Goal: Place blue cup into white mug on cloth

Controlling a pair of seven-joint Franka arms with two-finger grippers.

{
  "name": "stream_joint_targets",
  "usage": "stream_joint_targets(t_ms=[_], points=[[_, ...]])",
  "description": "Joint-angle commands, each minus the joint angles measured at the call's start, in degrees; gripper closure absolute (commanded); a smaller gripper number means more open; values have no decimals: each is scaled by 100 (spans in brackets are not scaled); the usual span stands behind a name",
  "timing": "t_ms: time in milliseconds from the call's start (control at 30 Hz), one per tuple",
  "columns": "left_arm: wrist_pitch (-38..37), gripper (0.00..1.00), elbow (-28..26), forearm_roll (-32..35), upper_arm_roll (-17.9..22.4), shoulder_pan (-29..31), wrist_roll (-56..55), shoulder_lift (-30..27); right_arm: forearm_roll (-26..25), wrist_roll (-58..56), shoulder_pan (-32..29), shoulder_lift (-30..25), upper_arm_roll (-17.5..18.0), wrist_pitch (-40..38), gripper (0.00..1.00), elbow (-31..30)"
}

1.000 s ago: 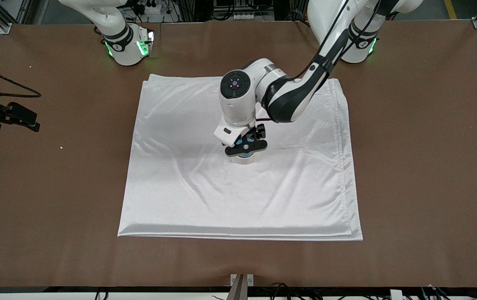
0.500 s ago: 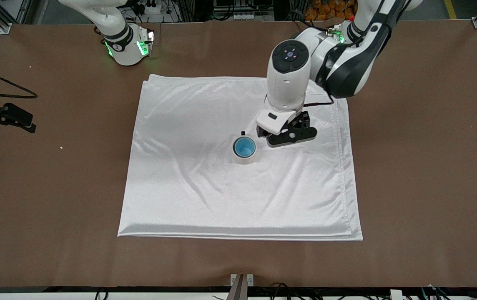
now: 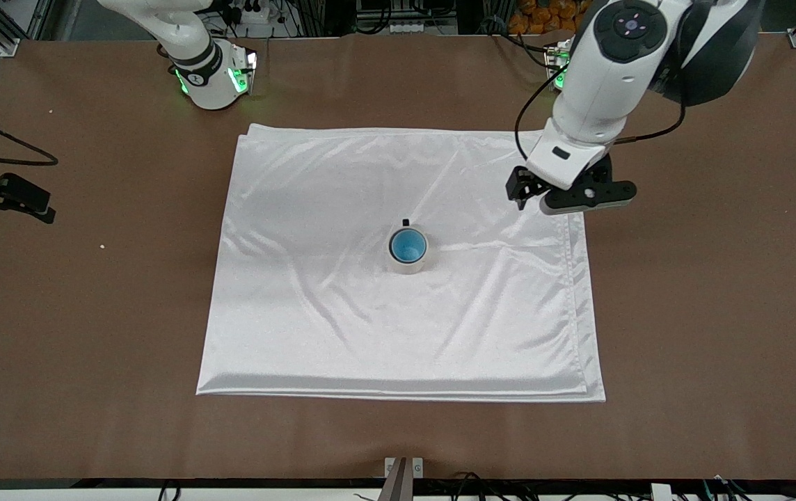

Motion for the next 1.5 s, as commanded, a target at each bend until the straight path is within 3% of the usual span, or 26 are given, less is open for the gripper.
stream_joint_targets(t_ms=[0, 133, 333, 600, 1000, 1467], points=[[-229, 0, -194, -172, -60, 255, 469, -444, -56, -52, 9, -159, -45, 59, 0, -169], [-440, 0, -80, -330, -43, 475, 749, -533, -65, -60, 9, -168, -45, 68, 0, -169], [-923, 0, 552, -383, 19, 695, 1294, -445, -65, -52, 9, -212, -54, 94, 0, -230], [-985, 0, 1115, -786, 19, 1116, 1611, -173, -47, -60, 0, -344, -45, 191, 0, -380], [-1337, 0, 1089, -814, 1, 1319, 1990, -269, 23, -69, -9, -695, -45, 138, 0, -872], [-1345, 0, 1063, -734, 10, 1328, 2104, -234, 23, -78, -9, -730, -45, 76, 0, -933]])
